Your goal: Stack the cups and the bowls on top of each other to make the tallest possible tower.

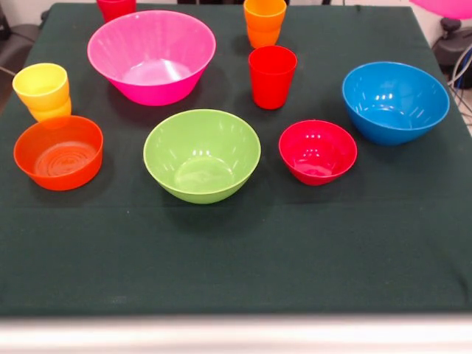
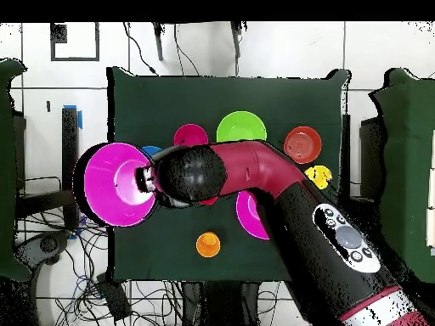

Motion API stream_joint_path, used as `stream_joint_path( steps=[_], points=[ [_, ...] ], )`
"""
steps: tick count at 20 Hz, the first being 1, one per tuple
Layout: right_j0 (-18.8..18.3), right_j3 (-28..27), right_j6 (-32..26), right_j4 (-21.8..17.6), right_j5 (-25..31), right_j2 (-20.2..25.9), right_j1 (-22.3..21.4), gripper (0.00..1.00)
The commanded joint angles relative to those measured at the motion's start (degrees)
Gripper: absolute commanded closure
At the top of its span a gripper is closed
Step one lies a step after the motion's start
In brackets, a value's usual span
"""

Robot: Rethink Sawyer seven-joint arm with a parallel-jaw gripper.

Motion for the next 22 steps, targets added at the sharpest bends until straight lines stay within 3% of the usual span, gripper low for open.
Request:
stream_joint_path(
  steps=[1, 14, 22],
  points=[
    [-0.6, -7.0, -12.1, -6.1, 9.2, -1.0, 5.5, 1.00],
    [-1.6, -14.4, -15.2, -12.1, 14.6, -0.2, 8.8, 1.00],
    [-1.7, -19.9, -17.6, -16.0, 15.2, -0.4, 13.5, 1.00]
  ],
)
